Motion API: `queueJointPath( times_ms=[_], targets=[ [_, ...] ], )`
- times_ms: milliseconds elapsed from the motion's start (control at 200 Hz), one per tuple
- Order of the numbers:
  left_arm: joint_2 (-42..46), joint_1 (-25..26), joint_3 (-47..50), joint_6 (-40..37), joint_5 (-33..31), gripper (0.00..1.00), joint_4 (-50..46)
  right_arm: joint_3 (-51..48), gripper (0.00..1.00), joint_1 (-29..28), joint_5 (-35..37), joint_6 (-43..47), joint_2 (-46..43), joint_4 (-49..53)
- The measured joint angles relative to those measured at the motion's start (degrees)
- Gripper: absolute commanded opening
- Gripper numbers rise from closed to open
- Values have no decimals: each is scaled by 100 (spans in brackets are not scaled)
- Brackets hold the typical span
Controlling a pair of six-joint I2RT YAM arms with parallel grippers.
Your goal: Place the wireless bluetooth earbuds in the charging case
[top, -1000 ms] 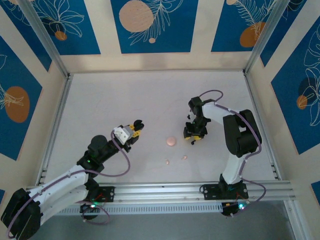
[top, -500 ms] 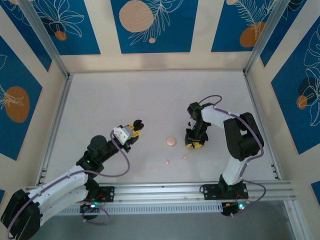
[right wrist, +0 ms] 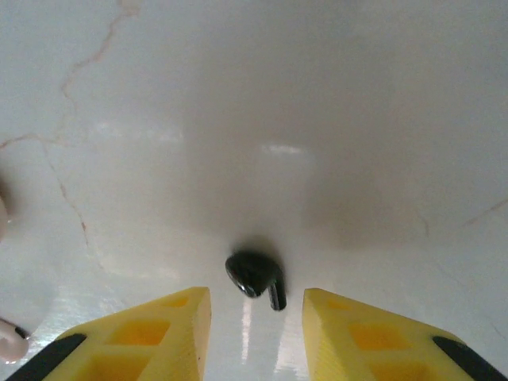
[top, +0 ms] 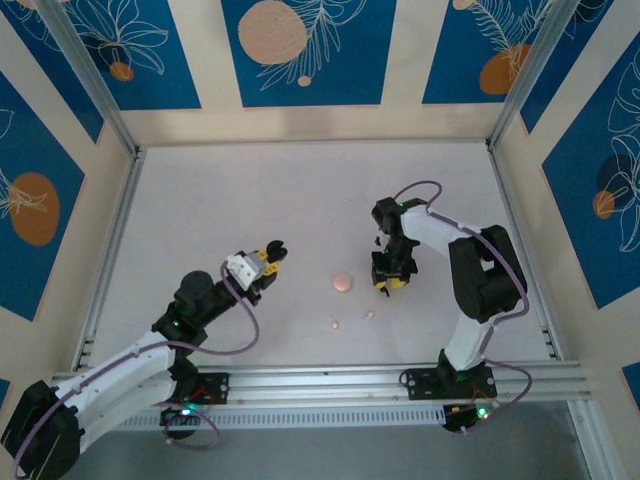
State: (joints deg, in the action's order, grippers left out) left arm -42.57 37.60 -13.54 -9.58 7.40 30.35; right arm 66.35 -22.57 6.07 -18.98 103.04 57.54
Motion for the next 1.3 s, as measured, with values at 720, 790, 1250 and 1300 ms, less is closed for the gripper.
queueJointPath(
  times_ms=[720, 790, 1250, 1300],
  targets=[
    [13, 0, 0, 0, -2, 22, -111, 116, 21, -201, 214, 140, 422, 22],
    [4, 0, 0, 0, 0, 22, -129, 103, 21, -208, 236, 138, 382, -9],
    [-1718, 0, -168, 142, 481, 18, 608, -662, 19, -214, 116, -173, -1438, -1311],
    [-2009, 0, -216, 203, 557, 18, 800, -776, 19, -214, 48, -258, -1641, -1537]
  ],
)
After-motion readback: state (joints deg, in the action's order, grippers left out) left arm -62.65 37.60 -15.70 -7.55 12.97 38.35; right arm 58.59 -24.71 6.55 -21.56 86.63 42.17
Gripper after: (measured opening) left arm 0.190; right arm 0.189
